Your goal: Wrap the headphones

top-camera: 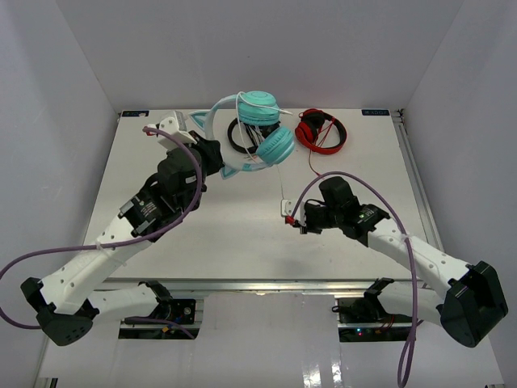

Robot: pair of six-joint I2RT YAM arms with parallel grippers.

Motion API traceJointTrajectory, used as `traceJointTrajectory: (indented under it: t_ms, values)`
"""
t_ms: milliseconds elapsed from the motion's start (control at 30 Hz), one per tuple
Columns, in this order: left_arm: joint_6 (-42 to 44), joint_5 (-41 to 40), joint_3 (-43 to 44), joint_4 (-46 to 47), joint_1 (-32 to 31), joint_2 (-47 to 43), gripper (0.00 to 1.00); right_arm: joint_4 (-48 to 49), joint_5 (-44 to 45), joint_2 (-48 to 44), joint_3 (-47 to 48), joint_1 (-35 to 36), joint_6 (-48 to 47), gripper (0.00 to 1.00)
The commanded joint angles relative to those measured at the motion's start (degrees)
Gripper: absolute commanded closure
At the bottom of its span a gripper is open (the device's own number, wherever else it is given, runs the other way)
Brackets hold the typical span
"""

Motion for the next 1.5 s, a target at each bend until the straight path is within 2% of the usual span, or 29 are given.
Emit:
traceJointTrajectory:
  t_ms: [0, 267, 600, 733, 867, 1167, 1467]
  values:
    - [-0.6, -6.0, 1.3, 9.5, 0.3, 1.2, 1.0, -5.4, 7.0, -1.6, 5.1, 0.6, -1.6, 0.92]
    - [5.0, -8.4, 3.6, 13.1, 3.3, 10.0, 1.0, -11.8, 21.0, -2.6, 14.0, 1.2, -4.4, 0.92]
    - [4.3, -4.0, 9.1, 13.9, 8.4, 22.7, 1.0, -14.5, 30.3, -2.8, 16.3, 4.4, -9.2, 0.92]
    - [4.4, -1.5, 10.7, 14.3, 9.5, 27.9, 1.0, -14.3, 31.4, -2.0, 18.6, 5.5, -8.9, 0.92]
    - [4.4, 2.3, 13.1, 13.4, 9.6, 33.0, 1.0, -11.7, 37.4, -0.4, 19.5, 7.4, -12.1, 0.92]
    - [5.9, 11.5, 8.5, 13.6, 9.6, 34.7, 1.0, -7.6, 47.5, 1.9, 22.6, 7.6, -16.6, 0.92]
    - [5.6, 19.6, 1.0, 13.2, 9.6, 33.2, 1.0, -6.2, 50.8, 1.0, 19.1, 7.1, -21.8, 0.92]
